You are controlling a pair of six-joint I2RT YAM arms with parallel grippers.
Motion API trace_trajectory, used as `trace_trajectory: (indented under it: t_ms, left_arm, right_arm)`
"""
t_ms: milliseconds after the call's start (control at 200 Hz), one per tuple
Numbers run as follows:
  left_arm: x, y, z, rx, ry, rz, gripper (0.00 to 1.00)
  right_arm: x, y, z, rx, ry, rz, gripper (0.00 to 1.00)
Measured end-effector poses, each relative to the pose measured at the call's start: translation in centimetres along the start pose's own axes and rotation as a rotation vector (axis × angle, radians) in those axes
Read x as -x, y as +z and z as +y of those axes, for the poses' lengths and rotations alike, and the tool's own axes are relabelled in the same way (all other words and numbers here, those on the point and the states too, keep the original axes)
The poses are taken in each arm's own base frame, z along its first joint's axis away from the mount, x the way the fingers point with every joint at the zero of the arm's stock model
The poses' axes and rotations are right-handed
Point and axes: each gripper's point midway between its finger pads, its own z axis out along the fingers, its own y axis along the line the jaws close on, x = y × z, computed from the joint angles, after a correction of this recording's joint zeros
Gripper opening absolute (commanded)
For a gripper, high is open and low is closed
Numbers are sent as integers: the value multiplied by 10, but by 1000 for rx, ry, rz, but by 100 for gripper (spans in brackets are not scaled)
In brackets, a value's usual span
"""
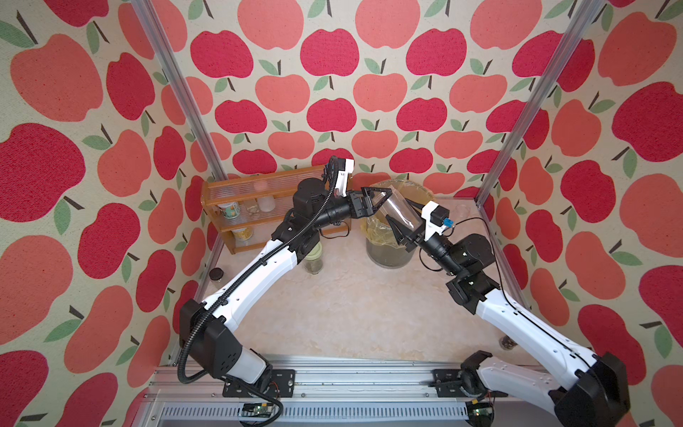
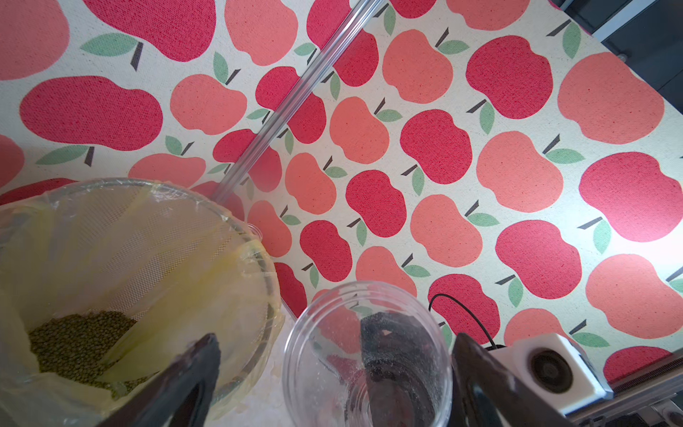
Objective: Empty moldy mung beans from jars
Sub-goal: Place the jar at the center of the board.
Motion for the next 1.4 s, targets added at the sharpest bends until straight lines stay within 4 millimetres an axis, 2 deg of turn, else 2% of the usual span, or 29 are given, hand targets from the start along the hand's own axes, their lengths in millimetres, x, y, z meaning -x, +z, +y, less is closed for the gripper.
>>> trace_trajectory:
  t_ms: [230, 475, 585, 830, 920, 1085, 1261, 1396]
  left_arm:
    - [4, 12, -11, -61, -26, 45, 93]
    - [-12, 18, -2, -55, -73, 113, 87]
    - [-16, 18, 0, -52, -74, 129, 78]
    - [-15, 15, -11, -72, -53, 155, 66]
    - [-13, 15, -12, -74, -49, 155, 65]
    - [-14, 14, -11, -66, -35, 160, 62]
    - [-12, 13, -8, -49, -25, 149, 60]
    - [-10, 10, -4, -38, -26, 141, 59]
  right_arm:
    - [5, 11, 20, 60, -56, -18, 48]
    - [-2, 16, 14, 32, -92, -1, 48]
    - [-5, 17, 13, 23, -105, 5, 48]
    - [-1, 18, 12, 22, -133, -3, 48]
    - [2, 19, 13, 22, -143, -7, 49]
    - [-1, 20, 13, 23, -149, 6, 53]
    - [-4, 22, 13, 25, -148, 14, 65]
    - [-6, 25, 13, 31, -146, 17, 68]
